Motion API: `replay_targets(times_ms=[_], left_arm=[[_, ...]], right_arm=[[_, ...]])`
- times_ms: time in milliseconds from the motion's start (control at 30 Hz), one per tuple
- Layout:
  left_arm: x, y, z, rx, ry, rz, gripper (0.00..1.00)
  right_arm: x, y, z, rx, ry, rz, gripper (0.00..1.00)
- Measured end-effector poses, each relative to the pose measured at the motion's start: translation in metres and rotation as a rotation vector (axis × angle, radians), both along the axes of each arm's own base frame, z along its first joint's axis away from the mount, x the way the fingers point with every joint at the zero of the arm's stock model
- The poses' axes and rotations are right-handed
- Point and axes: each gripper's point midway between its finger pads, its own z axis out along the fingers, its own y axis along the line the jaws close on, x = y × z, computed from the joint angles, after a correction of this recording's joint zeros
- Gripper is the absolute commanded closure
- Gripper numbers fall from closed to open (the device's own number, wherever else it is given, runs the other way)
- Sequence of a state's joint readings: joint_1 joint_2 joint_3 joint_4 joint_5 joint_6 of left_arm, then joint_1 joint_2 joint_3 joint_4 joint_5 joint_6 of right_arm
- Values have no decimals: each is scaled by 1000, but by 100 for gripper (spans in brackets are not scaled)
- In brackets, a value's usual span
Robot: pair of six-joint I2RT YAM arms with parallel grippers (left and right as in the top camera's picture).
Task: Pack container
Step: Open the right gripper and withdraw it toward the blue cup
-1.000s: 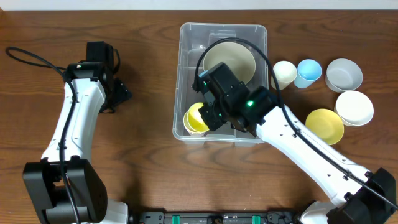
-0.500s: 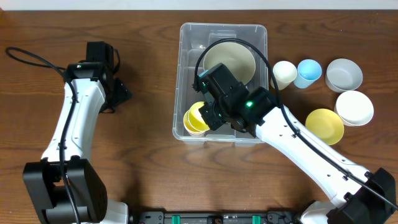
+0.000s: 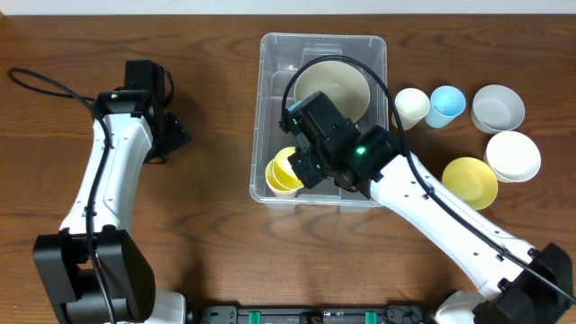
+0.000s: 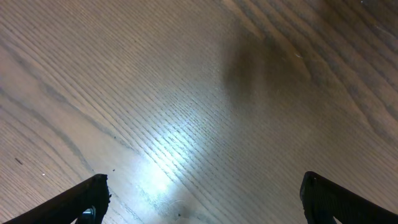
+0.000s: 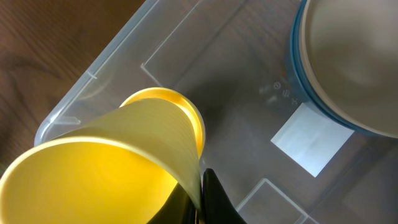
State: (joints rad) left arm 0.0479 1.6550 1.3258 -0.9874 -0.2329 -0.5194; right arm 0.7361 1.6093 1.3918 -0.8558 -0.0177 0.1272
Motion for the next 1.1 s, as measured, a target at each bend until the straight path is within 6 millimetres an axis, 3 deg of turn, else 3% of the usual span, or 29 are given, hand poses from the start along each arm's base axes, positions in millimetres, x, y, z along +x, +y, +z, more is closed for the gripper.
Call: replay_targets(times_ms=[67,267,500,633,733,867,967,1100], left_arm=[[0,0,0,0,0,0,2],[0,0,0,0,0,0,2],[0,0,0,0,0,0,2],[0,0,0,0,0,0,2],[0,0,0,0,0,0,2],[0,0,0,0,0,0,2],[0,0,0,0,0,0,2],[0,0,0,0,0,0,2]], right_arm=[[0,0,0,-1,-1,4,54],[0,0,0,-2,-2,6,50],[7,6,5,26,-34,4,50],[19,-6,6,23,-46,-46,51],[38,-28,10,16,-57,-131,52],[75,-76,23,25,-91,-302,54],[102,-127,30,31,-110,-456,54],[121,-199,30,23,-114,-652,55]])
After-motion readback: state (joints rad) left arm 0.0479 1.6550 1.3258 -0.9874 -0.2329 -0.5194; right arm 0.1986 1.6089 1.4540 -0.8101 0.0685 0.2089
